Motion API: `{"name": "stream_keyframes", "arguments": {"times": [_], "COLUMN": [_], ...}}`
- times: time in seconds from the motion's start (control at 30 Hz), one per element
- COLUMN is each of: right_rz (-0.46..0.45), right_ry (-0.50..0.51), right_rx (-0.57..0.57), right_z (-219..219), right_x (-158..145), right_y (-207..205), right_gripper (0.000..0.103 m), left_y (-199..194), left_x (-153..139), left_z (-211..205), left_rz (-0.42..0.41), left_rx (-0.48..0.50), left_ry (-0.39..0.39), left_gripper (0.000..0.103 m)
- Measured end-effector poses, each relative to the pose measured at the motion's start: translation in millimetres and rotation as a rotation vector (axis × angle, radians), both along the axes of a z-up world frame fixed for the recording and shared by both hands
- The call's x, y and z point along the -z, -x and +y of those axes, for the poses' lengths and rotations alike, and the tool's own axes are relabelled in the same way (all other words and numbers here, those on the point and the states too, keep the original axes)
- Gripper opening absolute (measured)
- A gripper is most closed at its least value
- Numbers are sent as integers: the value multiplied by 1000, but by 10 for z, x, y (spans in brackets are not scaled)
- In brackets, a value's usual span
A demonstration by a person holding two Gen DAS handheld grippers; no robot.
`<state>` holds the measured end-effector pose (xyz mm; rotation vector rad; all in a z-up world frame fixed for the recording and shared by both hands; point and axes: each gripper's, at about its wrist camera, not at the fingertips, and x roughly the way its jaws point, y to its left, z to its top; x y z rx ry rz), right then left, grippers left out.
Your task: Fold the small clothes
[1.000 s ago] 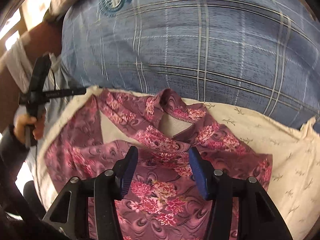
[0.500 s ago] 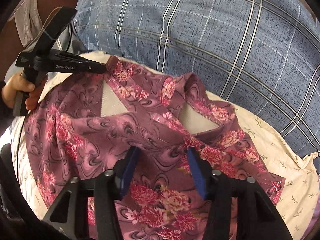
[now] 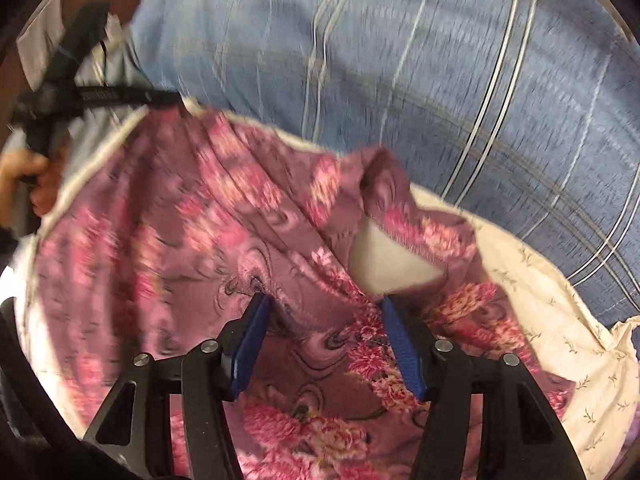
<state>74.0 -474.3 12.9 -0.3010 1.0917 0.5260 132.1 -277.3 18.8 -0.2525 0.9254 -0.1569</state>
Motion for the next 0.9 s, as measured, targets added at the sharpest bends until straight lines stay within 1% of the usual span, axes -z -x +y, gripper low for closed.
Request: {"name": "stream_keyframes", "arguments": {"times": [0.03, 0.07, 0.1, 0.13, 0.17, 0.23, 0.3, 0.37, 0.43, 0.5, 0.53, 0.57, 0.6, 0.63, 0.67, 0.73, 0.8, 0.9], "right_rz": [-17, -47, -54, -59, -74, -83, -103, -144, -137, -110, -116, -109, -93, -92, -94, -77, -66, -47], "right_ry": [31, 65, 54, 8, -28, -64, -62, -33, -40, -56, -64, -78, -105, -121, -136, -162, -156, -101], "right_rx": [1, 19, 38, 62, 87, 114, 128, 159, 181, 158, 147, 138, 133, 134, 135, 135, 119, 90], "right_z": [30, 41, 18, -40, -103, -176, -200, -219, -254, -253, -236, -257, -286, -293, -317, -356, -357, -286], "right_x": [40, 38, 11, -51, -119, -208, -258, -285, -253, -208, -201, -180, -180, -189, -202, -215, -201, -92], "right_y": [8, 14, 6, -11, -31, -72, -81, -100, -128, -110, -90, -93, -63, -27, 5, 58, 104, 119], "right_gripper": [36, 12, 8, 7, 6, 6, 4, 2, 2, 4, 6, 16, 23, 34, 40, 40, 41, 41], "left_y": [1, 9, 20, 27, 75, 81, 40, -19, -57, -56, -49, -41, -48, -44, -56, -17, 6, -7], "left_x": [-12, -35, -73, -121, -183, -278, -334, -299, -207, -106, -60, -23, 5, 33, 56, 62, 85, 139], "left_z": [-3, 8, 21, 45, 84, 142, 230, 274, 242, 177, 149, 142, 158, 181, 196, 228, 207, 130], "left_rz": [-8, -17, -34, -56, -74, -106, -123, -97, -54, -13, 2, 13, 24, 37, 44, 50, 62, 87], "left_rx": [0, -1, -5, -15, -26, -59, -91, -92, -51, 9, 32, 43, 46, 51, 53, 56, 73, 91], "left_ry": [3, 5, 8, 11, 14, 14, 38, 55, 50, 46, 42, 43, 47, 67, 86, 111, 117, 73], "left_gripper": [4, 4, 4, 4, 4, 3, 3, 3, 3, 3, 6, 10, 14, 24, 31, 31, 31, 32]}}
